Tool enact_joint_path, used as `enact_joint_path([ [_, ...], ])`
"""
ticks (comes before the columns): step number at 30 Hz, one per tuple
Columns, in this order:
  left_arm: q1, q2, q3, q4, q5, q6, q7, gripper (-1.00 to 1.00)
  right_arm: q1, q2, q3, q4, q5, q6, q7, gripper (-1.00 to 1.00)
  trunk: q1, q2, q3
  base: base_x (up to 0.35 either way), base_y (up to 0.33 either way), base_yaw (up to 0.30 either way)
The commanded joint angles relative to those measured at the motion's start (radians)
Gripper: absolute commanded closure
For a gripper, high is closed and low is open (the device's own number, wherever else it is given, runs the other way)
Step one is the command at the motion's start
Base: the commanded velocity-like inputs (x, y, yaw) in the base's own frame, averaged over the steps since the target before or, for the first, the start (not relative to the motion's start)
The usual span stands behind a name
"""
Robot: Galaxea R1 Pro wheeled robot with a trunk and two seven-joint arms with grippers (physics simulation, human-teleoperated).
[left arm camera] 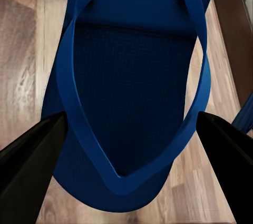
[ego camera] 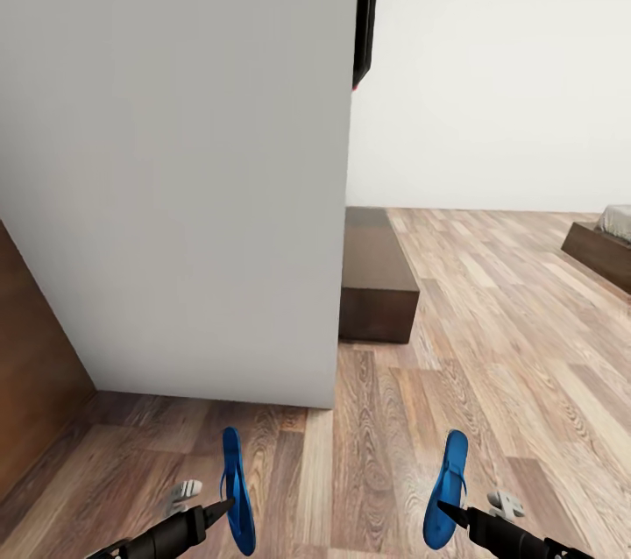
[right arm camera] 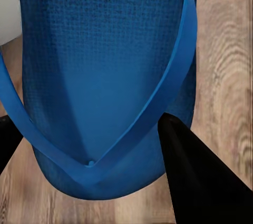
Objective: In the bedroom, move the book from the bed onto either nightstand, and place the two sandals side by side next to the bed.
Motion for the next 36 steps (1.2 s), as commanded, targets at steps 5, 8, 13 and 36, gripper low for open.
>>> enact_joint_path([
  [5,0.000,0.000,0.002,0.000,0.006,0.011,-0.004,1.00,-0.001,0.000,-0.003,0.000,-0.009,0.011,0.000,1.00,0.000,0.000,-0.001,0.000,0.000,-0.232],
  [8,0.000,0.000,0.001,0.000,0.006,0.011,-0.004,1.00,-0.001,0.000,-0.003,0.000,-0.009,0.011,0.000,1.00,0.000,0.000,-0.001,0.000,0.000,-0.257],
  [13,0.000,0.000,0.002,0.000,0.006,0.011,-0.004,1.00,-0.001,0.000,-0.003,0.000,-0.009,0.011,0.000,1.00,0.000,0.000,-0.001,0.000,0.000,-0.277],
  [36,0.000,0.000,0.001,0.000,0.006,0.011,-0.004,1.00,-0.001,0.000,-0.003,0.000,-0.009,0.011,-0.001,1.00,0.000,0.000,-0.001,0.000,0.000,-0.299],
])
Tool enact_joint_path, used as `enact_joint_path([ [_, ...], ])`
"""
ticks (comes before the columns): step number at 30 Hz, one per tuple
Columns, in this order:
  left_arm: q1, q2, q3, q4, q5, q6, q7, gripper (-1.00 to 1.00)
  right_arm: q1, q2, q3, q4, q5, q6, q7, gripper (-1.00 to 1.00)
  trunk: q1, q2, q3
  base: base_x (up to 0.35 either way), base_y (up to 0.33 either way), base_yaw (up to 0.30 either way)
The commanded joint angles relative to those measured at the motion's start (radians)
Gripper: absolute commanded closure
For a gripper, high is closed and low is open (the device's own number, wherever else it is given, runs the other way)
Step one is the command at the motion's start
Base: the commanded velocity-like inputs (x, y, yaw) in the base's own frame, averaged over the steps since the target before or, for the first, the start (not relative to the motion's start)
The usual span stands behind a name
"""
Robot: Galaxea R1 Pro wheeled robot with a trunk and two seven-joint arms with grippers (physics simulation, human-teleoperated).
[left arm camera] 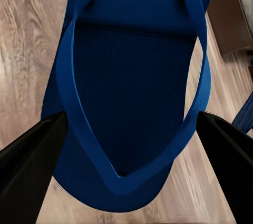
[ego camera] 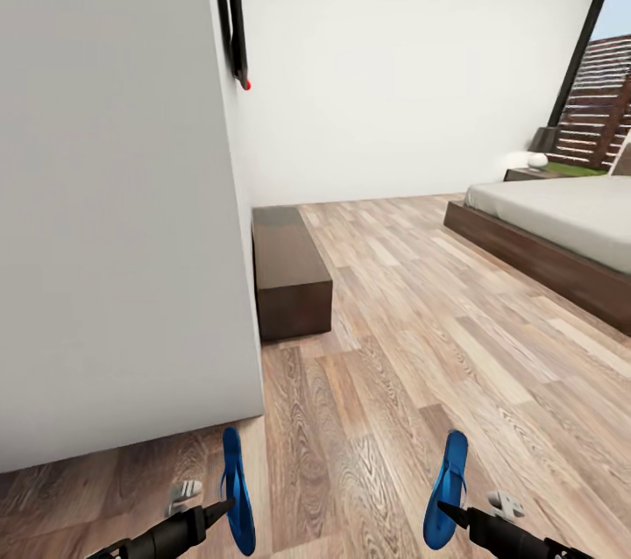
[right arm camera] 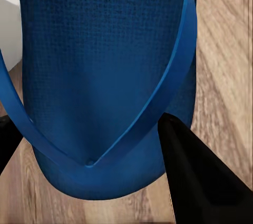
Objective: In the bedroom, move the book from the bed onto either nightstand, and place the two sandals side by side next to the bed.
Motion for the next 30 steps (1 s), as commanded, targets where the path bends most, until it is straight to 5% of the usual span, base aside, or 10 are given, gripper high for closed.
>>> enact_joint_path([
  [1,0.000,0.000,0.001,0.000,0.007,0.011,-0.004,1.00,-0.001,0.000,-0.003,0.000,-0.010,0.011,0.000,1.00,0.000,0.000,-0.001,0.000,0.000,-0.300],
  [30,0.000,-0.001,0.001,0.000,0.008,0.011,-0.003,1.00,-0.001,0.000,-0.003,0.000,-0.009,0.011,0.001,1.00,0.000,0.000,-0.001,0.000,0.000,-0.300],
])
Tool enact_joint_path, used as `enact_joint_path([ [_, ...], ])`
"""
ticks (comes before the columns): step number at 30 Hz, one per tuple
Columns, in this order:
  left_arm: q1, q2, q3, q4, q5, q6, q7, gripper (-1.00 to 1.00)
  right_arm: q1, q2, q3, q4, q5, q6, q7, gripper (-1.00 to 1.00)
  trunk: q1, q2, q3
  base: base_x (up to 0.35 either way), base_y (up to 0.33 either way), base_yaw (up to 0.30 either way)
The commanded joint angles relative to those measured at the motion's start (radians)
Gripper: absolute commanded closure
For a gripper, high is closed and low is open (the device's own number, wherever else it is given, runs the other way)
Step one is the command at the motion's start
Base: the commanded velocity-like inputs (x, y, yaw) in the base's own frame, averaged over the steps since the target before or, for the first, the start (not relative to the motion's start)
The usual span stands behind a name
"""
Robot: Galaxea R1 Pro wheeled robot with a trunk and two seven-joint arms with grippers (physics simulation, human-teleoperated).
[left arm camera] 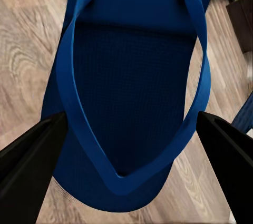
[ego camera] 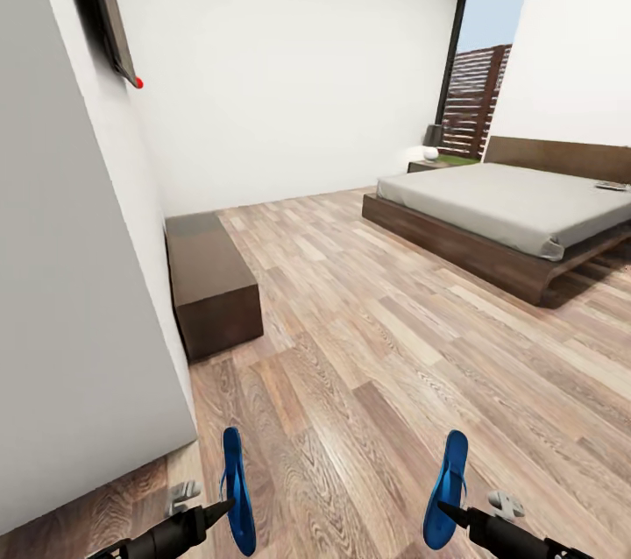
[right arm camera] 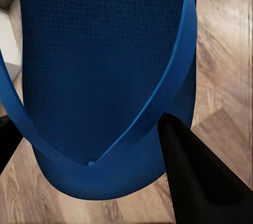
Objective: In the bedroom, move the book from the bed onto either nightstand, and place the two sandals side by side next to the bed.
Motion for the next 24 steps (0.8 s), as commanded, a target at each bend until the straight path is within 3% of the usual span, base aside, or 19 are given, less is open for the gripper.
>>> enact_joint_path([
  [1,0.000,0.000,0.002,0.000,0.007,0.011,-0.004,1.00,-0.001,0.000,-0.003,0.000,-0.010,0.011,0.000,1.00,0.000,0.000,-0.001,0.000,0.000,-0.300],
  [24,0.000,-0.011,0.003,0.000,0.007,0.010,-0.003,1.00,-0.001,0.000,-0.003,0.000,-0.009,0.011,0.000,1.00,0.000,0.000,-0.001,0.000,0.000,-0.294],
])
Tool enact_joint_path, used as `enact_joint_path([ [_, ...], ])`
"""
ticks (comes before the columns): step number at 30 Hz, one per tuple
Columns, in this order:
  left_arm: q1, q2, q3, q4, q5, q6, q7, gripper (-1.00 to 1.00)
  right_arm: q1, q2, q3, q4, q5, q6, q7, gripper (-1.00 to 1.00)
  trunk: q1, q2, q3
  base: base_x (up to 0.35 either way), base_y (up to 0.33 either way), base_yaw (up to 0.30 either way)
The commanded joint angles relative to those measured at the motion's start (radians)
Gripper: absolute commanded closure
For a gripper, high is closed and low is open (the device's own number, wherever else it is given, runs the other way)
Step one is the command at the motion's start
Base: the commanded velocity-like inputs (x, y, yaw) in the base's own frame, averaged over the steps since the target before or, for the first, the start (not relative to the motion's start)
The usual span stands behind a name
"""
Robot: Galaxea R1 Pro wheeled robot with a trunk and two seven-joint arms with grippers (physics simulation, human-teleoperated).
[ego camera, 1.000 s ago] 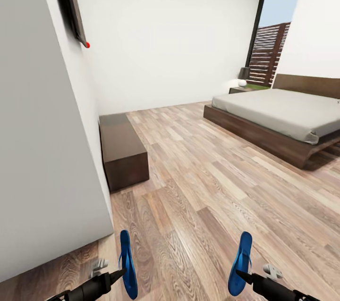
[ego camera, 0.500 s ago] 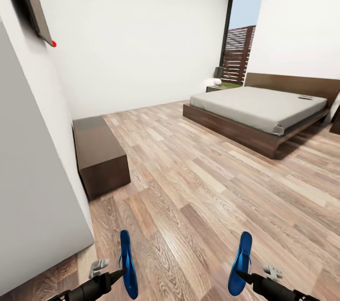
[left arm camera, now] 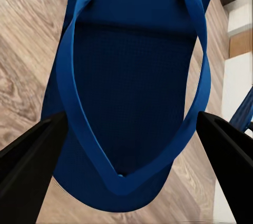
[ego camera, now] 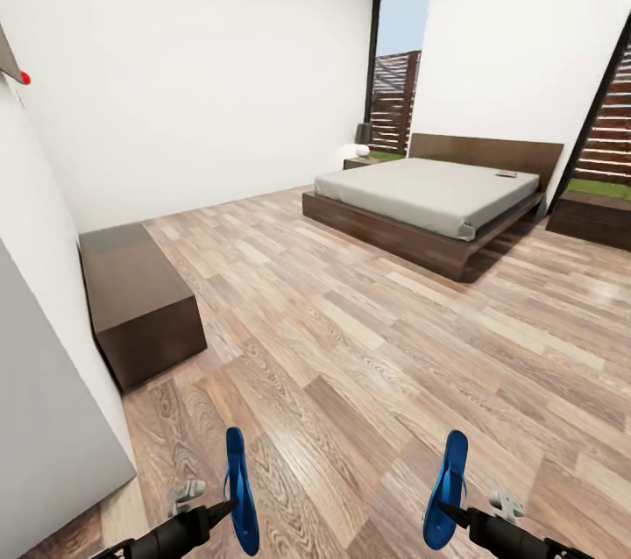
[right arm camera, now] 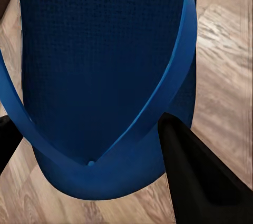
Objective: In the bedroom, move the book from the bed onto either nightstand, and place the two sandals side by side next to the bed.
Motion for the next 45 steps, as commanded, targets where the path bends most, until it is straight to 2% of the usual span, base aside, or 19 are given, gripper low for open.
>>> enact_joint_path([
  [1,0.000,0.000,0.002,0.000,0.007,0.011,-0.004,1.00,-0.001,0.000,-0.003,0.000,-0.009,0.011,0.000,1.00,0.000,0.000,-0.001,0.000,0.000,-0.290],
  [11,0.000,0.000,0.001,0.000,0.007,0.011,-0.004,1.00,-0.001,0.000,-0.003,0.000,-0.009,0.011,0.000,1.00,0.000,0.000,-0.001,0.008,0.000,-0.290],
  [28,0.000,0.000,0.001,0.000,0.006,0.011,-0.004,1.00,-0.001,0.000,-0.003,0.000,-0.009,0.011,0.000,1.00,0.000,0.000,-0.001,0.194,0.000,-0.290],
  [45,0.000,-0.001,0.001,0.000,0.006,0.011,-0.003,1.00,-0.001,0.000,-0.003,0.000,-0.009,0.011,0.000,1.00,0.000,0.000,-0.001,0.010,0.000,-0.290],
])
